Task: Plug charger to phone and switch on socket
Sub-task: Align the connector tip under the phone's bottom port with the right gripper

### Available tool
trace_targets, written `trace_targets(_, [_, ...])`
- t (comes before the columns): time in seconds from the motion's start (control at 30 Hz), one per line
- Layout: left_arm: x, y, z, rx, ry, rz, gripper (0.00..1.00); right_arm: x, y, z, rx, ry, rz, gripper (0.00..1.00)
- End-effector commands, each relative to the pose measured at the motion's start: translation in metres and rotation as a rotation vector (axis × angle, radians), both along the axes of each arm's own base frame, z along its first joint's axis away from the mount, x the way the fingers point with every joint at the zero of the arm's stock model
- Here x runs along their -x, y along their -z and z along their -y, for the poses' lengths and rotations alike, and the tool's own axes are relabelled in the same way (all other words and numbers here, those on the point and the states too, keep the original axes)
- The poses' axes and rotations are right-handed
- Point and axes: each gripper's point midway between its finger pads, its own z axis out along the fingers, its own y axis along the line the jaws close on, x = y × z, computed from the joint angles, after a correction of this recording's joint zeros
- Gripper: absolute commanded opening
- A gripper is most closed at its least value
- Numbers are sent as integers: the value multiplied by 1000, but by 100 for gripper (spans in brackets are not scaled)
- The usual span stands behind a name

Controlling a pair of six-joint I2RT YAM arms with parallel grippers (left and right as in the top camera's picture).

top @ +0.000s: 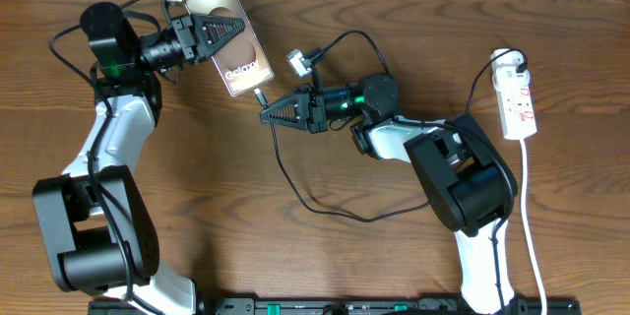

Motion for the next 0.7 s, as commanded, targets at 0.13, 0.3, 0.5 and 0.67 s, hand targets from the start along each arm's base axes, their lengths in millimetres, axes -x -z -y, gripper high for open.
trace_targets(0.13, [7, -7, 17, -2, 64, 24, 7, -2, -5, -2, -14, 14, -3, 1])
trace_targets(0.3, [8, -6, 17, -3, 67, 26, 7, -2, -5, -2, -11, 13, -14, 1])
trace_targets(0.5, [8, -6, 17, -4, 66, 26, 7, -3, -5, -1, -11, 16, -15, 1])
trace_targets(0.67, [7, -6, 15, -9, 61, 41, 7, -6, -4, 3, -3, 17, -26, 1])
